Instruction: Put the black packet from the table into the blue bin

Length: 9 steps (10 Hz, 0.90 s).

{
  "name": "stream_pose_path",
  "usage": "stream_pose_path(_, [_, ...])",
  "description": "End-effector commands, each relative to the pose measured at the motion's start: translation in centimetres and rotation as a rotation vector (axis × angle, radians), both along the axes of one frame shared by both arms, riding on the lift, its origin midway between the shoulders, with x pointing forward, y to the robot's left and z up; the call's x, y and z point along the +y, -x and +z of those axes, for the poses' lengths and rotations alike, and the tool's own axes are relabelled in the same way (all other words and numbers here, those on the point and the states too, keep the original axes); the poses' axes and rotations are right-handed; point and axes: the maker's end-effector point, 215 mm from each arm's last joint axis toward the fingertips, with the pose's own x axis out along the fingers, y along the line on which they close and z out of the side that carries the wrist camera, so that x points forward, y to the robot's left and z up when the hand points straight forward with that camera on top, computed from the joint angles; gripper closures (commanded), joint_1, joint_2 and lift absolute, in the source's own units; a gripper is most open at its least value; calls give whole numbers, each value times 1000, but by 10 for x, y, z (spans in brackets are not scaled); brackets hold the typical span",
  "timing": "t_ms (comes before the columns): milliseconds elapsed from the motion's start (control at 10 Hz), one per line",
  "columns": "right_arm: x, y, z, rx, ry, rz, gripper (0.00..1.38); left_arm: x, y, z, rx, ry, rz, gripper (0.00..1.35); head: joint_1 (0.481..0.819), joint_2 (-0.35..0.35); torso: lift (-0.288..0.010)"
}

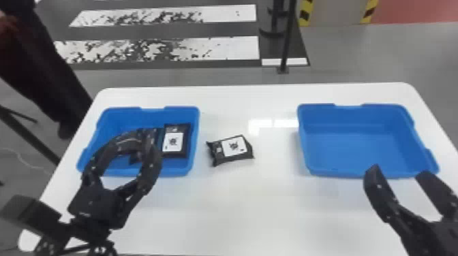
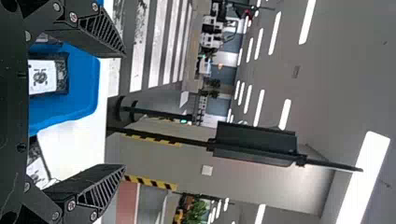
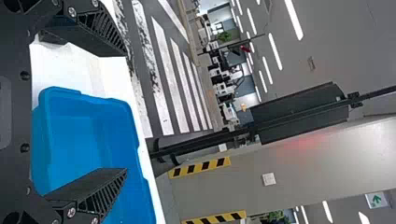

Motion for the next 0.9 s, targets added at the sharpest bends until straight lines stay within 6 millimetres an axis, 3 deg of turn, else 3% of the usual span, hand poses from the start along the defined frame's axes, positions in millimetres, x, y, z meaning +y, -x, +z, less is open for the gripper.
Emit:
stream_pose_path(0, [1, 0, -2, 3, -1, 1, 134, -29, -24, -18, 41, -17, -66, 193, 695, 44, -110])
stream_pose_path(300, [4, -3, -4, 3, -5, 6, 134, -95, -79, -43, 74, -73, -209, 193, 695, -46, -110])
stream_pose_path(500, [5, -5, -5, 1, -5, 7, 134, -132, -105, -56, 109, -127, -286, 193, 695, -104, -110])
stream_pose_path(700, [5, -5, -7, 4, -4, 7, 134, -155, -131, -88, 221, -246, -353, 197, 695, -144, -110])
stream_pose_path(800, [5, -6, -6, 1, -6, 7, 134, -152, -143, -115, 297, -320, -375, 196, 695, -165, -110])
